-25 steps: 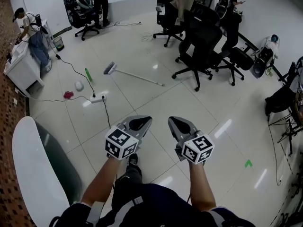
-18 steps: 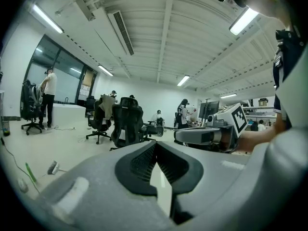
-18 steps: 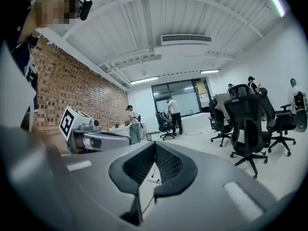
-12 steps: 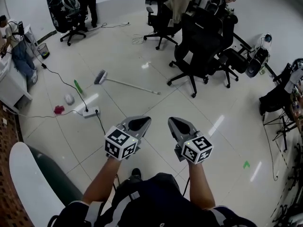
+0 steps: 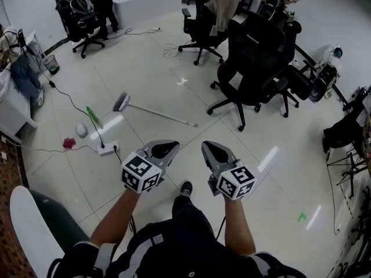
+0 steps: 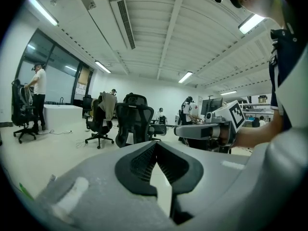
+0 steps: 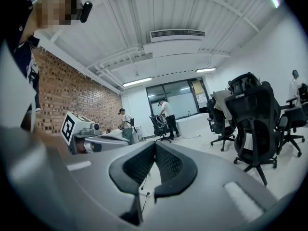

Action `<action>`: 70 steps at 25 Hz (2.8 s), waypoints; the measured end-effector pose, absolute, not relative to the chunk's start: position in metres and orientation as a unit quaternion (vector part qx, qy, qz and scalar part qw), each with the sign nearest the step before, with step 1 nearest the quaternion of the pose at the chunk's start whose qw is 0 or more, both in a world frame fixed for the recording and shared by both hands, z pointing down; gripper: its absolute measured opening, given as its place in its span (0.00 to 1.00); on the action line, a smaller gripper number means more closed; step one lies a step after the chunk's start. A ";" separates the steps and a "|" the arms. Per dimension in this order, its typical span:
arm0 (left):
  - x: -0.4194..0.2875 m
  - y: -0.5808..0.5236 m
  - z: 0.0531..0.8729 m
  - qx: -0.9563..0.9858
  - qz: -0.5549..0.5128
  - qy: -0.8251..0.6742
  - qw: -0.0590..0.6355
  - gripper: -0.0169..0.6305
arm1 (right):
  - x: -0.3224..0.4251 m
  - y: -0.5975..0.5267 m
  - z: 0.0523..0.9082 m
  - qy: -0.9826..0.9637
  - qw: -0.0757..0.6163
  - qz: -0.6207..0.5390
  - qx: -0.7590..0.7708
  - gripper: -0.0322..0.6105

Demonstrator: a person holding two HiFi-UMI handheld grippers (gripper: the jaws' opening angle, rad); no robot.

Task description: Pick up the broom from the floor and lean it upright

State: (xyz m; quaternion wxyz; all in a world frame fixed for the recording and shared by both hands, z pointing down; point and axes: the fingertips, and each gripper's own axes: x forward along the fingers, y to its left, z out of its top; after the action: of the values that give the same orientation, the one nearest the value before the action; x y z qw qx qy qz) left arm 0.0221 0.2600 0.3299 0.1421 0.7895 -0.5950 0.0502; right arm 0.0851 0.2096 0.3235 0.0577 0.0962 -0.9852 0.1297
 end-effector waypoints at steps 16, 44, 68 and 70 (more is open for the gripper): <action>-0.066 0.078 0.342 0.789 0.080 -0.593 0.140 0.03 | -0.001 0.037 0.339 -0.988 0.064 0.109 0.090 0.06; -0.170 -0.145 0.610 0.897 0.228 -0.320 0.202 0.03 | -0.078 -0.135 0.515 -0.893 0.145 0.174 0.388 0.06; -0.144 -0.214 1.148 0.864 0.384 -0.234 0.225 0.23 | -0.066 -0.234 0.912 -0.913 0.208 0.161 0.313 0.06; -0.144 -0.214 1.179 0.859 0.401 -0.225 0.225 0.24 | -0.064 -0.239 0.928 -0.913 0.199 0.164 0.316 0.06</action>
State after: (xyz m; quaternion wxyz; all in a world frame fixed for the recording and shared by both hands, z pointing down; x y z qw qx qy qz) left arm -0.1443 -0.2143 1.1794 0.2253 0.8592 -0.2250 0.4005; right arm -0.0645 -0.2387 0.9282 0.1992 0.3162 -0.9129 0.1640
